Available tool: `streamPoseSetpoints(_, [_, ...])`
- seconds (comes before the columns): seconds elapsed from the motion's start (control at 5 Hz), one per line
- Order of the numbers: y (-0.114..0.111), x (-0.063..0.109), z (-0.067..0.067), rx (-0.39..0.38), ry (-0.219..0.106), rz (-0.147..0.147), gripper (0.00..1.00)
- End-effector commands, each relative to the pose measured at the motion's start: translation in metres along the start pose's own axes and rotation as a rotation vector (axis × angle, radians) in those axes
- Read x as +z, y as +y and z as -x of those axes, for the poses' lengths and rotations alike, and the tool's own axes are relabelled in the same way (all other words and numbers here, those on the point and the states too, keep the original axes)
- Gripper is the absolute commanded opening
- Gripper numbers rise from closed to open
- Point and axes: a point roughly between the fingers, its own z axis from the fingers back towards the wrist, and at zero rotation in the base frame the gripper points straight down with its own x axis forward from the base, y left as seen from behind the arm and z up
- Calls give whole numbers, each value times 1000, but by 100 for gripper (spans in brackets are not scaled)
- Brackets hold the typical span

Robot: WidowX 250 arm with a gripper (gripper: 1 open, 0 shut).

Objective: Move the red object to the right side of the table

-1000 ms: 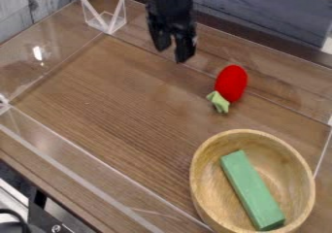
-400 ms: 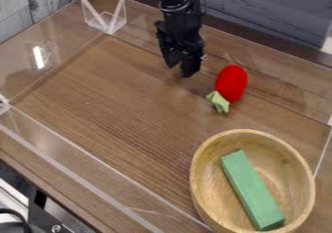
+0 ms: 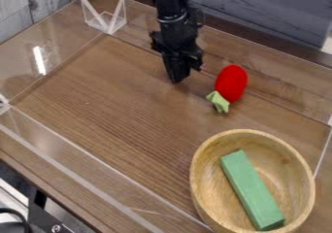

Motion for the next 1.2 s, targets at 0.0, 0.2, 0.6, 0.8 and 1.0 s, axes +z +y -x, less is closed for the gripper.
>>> streamPoseSetpoints(0.0, [3, 38, -7, -50, -89, -23, 0])
streamPoseSetpoints(0.2, [5, 47, -8, -87, -107, -17, 0])
streamPoseSetpoints(0.6, [3, 48, -10, -38, -132, -33, 0])
streamPoseSetpoints(0.8, [-6, 52, -18, -26, -137, -37, 0])
streamPoseSetpoints(1.0, [-15, 57, -25, -16, -143, -41, 0])
